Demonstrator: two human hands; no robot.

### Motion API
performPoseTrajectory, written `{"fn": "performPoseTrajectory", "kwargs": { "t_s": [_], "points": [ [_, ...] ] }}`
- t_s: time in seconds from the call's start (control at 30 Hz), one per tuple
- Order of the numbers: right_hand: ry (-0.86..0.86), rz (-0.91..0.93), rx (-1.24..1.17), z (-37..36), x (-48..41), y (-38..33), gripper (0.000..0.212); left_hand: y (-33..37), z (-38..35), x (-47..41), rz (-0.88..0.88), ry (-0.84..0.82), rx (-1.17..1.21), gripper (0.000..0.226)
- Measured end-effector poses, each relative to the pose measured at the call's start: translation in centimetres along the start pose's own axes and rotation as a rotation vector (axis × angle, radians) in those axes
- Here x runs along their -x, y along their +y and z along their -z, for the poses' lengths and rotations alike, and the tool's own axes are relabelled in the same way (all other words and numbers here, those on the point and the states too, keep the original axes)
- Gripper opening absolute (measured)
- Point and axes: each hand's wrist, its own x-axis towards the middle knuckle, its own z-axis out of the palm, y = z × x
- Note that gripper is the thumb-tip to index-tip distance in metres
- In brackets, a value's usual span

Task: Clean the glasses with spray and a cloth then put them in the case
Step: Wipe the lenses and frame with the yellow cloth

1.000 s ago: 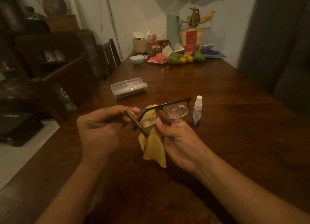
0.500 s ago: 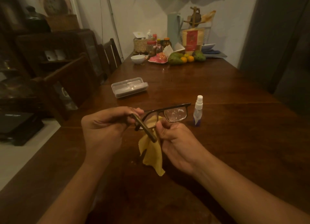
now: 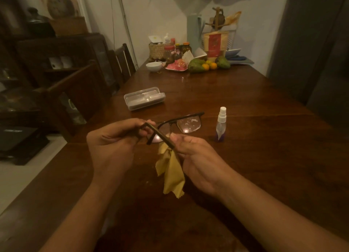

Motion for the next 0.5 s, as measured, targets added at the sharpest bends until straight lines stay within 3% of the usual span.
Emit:
{"fn": "performPoseTrajectory", "kwargs": {
  "t_s": [0.07, 0.17, 0.27, 0.4, 0.5],
  "points": [
    [-0.015, 0.046, 0.274, 0.3, -0.1, 0.0, 0.018, -1.2, 0.5, 0.1, 0.001, 0.038, -0.059, 0.070],
    [0.025, 0.209, 0.725, 0.8, -0.2, -0.3, 0.010, -2.9, 1.3, 0.0, -0.038, 0.145, 0.011, 0.029],
    [0.042, 0.359, 0.790, 0.9, -0.1, -1.1, 0.024, -3.5, 1.8, 0.0, -0.085, 0.142, -0.012, 0.024],
    [0.027, 0.440, 0.808, 1.4, -0.2, -1.6, 0.057, -3.4, 2.0, 0.1, -0.147, 0.086, 0.011, 0.019],
    [0.023, 0.464, 0.875, 1.9, -0.4, -1.7, 0.066, -3.6, 1.8, 0.2, -0.178, 0.046, 0.003, 0.027]
  ]
}}
